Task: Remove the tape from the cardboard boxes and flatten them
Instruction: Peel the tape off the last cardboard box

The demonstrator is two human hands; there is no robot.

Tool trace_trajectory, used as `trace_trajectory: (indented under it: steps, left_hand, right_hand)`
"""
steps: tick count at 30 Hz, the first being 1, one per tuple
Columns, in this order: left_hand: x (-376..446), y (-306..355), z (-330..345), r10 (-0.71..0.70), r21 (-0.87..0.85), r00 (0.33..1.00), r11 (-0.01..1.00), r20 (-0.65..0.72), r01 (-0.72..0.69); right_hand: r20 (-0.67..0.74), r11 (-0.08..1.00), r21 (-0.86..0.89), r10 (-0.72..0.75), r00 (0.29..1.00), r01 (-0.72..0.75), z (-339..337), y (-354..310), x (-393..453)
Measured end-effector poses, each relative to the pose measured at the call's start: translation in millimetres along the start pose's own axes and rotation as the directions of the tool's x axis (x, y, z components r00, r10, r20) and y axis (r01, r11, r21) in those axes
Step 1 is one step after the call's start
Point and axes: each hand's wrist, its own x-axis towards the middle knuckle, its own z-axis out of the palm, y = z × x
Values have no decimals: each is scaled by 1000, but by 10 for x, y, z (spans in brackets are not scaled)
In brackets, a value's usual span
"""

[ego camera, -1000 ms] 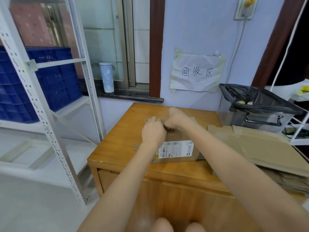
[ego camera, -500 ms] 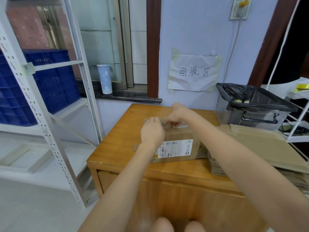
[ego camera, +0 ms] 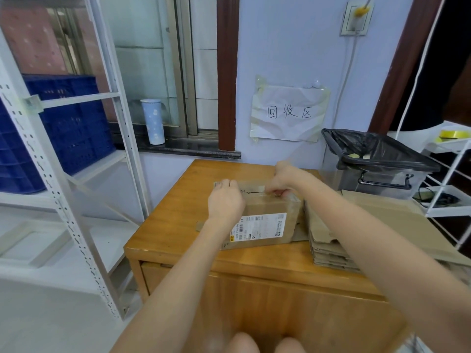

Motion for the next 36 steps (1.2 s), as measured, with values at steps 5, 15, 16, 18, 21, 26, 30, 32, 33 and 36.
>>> trace_trajectory:
  steps: [5, 15, 16, 18, 21, 26, 30, 32, 33, 36]
  left_hand:
    - [7, -5, -7, 2, -2, 1000, 1000, -16, -2]
    - [4, -18, 35, 29, 29, 997, 999, -69, -27]
    - [3, -18, 39, 35, 30, 997, 999, -72, -33]
    - [0, -15, 42, 44, 36, 997, 998, -71, -42]
    - [-8, -10, 29, 43, 37, 996, 998, -72, -41]
    - [-8, -11, 39, 55, 42, 995, 998, -84, -51]
    - [1, -18, 48, 45, 41, 995, 998, -87, -42]
    - [-2, -11, 56, 39, 38, 995, 999, -87, -36]
    - [-4, -13, 62, 43, 42, 995, 998, -90, -39]
    - [7, -25, 71, 46, 39, 994, 998, -99, -42]
  right_hand:
    - [39, 999, -32, 38, 999, -37, -26, -1, -77]
    - [-78, 992, -64, -112, 991, 107, 140, -3, -84]
    - [-83, 990, -73, -126, 989, 120, 143, -33, -95]
    - [-70, 990, -48, -132, 989, 129, 131, -81, -105]
    - [-40, 995, -5, -104, 994, 103, 131, -111, -62]
    - [50, 996, 79, -33, 998, 29, 110, -113, -117]
    - [20, 1000, 19, -17, 1000, 16, 127, -157, -102]
    - [5, 998, 56, -18, 1000, 18, 104, -156, -86]
    - [3, 996, 87, -19, 1000, 19, 80, -151, -88]
    - [27, 992, 124, -12, 1000, 9, 18, -148, -114]
